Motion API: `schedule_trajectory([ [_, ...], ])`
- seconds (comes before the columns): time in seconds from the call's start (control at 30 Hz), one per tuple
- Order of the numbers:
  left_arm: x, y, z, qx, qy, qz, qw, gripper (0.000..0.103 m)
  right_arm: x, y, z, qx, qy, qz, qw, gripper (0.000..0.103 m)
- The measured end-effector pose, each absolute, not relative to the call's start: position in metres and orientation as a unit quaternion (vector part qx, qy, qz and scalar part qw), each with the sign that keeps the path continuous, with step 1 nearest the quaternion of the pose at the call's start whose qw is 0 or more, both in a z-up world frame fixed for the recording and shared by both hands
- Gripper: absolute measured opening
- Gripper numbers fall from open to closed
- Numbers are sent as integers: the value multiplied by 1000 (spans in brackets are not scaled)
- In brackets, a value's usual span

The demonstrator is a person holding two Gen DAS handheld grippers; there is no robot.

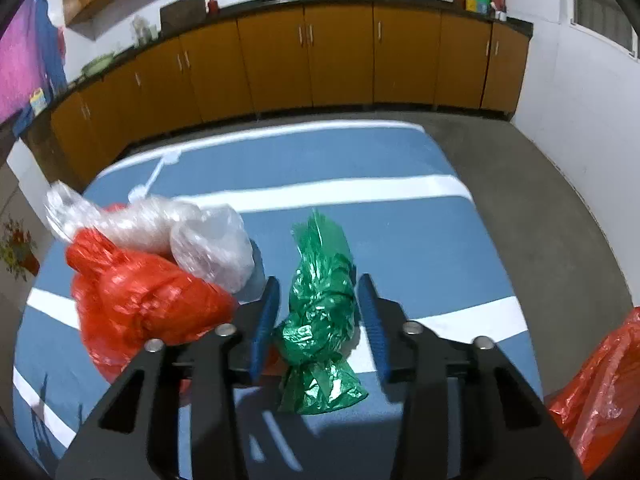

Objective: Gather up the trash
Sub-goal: 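Grasp the green bag with the right tool while the left tool grasps a red bag, then carry the green bag and red bag with both tools over the basket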

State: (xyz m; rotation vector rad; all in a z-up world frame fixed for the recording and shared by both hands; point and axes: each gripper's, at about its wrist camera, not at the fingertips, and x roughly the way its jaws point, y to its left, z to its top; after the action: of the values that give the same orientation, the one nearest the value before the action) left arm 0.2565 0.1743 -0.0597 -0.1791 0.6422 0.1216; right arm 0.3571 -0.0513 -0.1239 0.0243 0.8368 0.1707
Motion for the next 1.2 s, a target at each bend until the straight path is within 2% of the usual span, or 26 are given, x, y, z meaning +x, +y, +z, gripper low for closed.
schedule_trajectory([
  [0.47,289,135,-74,-113,346,9,932,73,344,-72,-135,19,422,90,902,34],
  [0.6,302,124,-78,-119,356,-4,927,68,340,-73,-133,9,420,89,903,26],
  [0.7,313,116,-82,-120,364,-10,924,62,331,-79,-133,4,417,85,905,26],
  [0.9,336,105,-98,-112,396,-14,911,39,319,-95,-135,27,418,82,904,26],
  [0.97,341,104,-105,-111,407,-12,907,22,318,-95,-134,28,418,84,904,26],
  [1.07,343,105,-111,-106,414,-12,904,8,316,-95,-134,30,417,88,904,25],
  [1.2,332,114,-109,-108,403,-14,909,5,307,-98,-130,41,413,96,905,25],
])
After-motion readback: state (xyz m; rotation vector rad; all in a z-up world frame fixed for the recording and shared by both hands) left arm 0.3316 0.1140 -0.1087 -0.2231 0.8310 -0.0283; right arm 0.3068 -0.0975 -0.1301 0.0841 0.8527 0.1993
